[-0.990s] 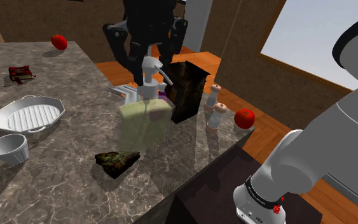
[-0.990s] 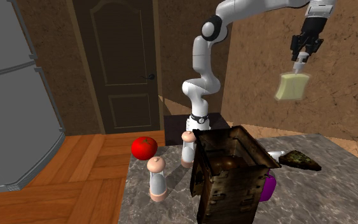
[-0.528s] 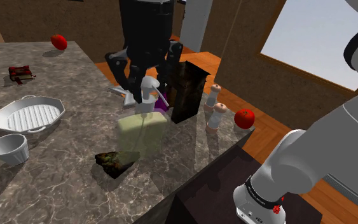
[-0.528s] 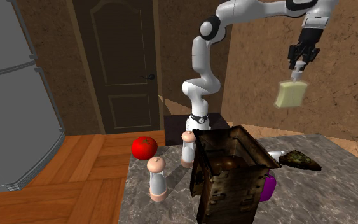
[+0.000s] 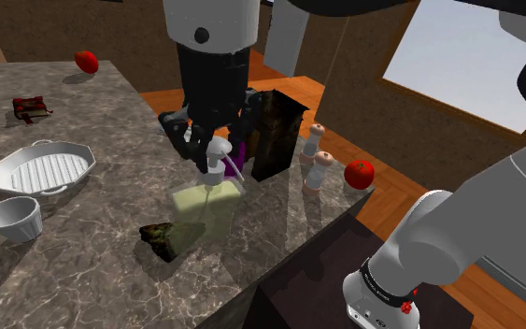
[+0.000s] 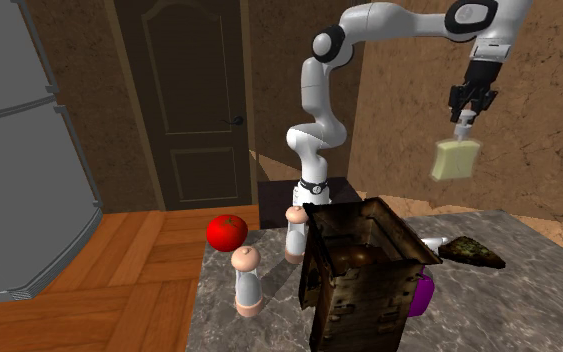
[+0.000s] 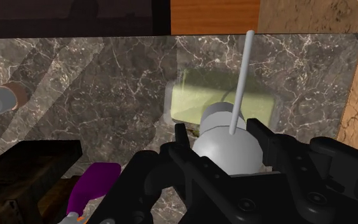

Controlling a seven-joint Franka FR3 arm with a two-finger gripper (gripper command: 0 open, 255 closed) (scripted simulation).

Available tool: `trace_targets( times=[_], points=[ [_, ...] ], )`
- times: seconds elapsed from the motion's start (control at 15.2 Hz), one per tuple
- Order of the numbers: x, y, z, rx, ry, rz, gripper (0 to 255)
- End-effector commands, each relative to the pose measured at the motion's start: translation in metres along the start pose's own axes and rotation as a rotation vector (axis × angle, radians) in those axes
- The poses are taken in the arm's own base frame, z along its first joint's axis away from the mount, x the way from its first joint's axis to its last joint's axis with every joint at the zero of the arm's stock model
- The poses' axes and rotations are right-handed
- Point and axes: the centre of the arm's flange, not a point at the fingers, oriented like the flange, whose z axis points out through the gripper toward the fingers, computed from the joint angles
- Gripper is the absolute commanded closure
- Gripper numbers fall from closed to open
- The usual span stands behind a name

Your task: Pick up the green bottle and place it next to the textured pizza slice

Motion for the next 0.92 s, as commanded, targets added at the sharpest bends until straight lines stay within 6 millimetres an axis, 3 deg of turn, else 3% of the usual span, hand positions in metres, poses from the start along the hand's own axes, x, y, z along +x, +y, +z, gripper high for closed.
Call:
trace_targets(
  times=[0.0,0.86],
  points=[
    [0.000,-0.002,0.011,0.000,0.001,0.000,255],
    [-0.001,-0.011,0.080,0.000,0.001,0.000,255]
  ],
)
